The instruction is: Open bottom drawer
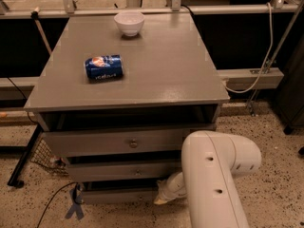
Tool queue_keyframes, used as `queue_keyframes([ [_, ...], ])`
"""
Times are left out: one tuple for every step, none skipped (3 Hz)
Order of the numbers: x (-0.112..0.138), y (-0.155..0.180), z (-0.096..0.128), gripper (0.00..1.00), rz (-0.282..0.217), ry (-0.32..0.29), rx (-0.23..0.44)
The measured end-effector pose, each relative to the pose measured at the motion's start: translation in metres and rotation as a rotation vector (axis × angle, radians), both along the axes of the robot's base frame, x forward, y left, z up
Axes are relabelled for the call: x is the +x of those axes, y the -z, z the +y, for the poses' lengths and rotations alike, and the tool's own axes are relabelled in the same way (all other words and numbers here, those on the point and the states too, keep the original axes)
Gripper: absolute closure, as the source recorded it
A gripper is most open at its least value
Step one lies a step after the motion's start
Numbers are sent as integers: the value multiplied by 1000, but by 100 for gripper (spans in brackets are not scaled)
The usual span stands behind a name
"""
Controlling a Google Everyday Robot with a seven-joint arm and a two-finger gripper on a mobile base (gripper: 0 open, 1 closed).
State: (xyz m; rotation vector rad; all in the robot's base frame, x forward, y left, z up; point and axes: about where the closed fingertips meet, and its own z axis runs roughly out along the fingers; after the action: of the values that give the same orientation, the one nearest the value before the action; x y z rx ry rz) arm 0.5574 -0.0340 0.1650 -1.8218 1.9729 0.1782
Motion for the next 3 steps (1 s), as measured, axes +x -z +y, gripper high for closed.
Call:
queue_keyframes([
  [0,0,0,0,0,0,0],
  [0,0,0,0,0,0,0],
  [-1,4,-2,0,14,4,3],
])
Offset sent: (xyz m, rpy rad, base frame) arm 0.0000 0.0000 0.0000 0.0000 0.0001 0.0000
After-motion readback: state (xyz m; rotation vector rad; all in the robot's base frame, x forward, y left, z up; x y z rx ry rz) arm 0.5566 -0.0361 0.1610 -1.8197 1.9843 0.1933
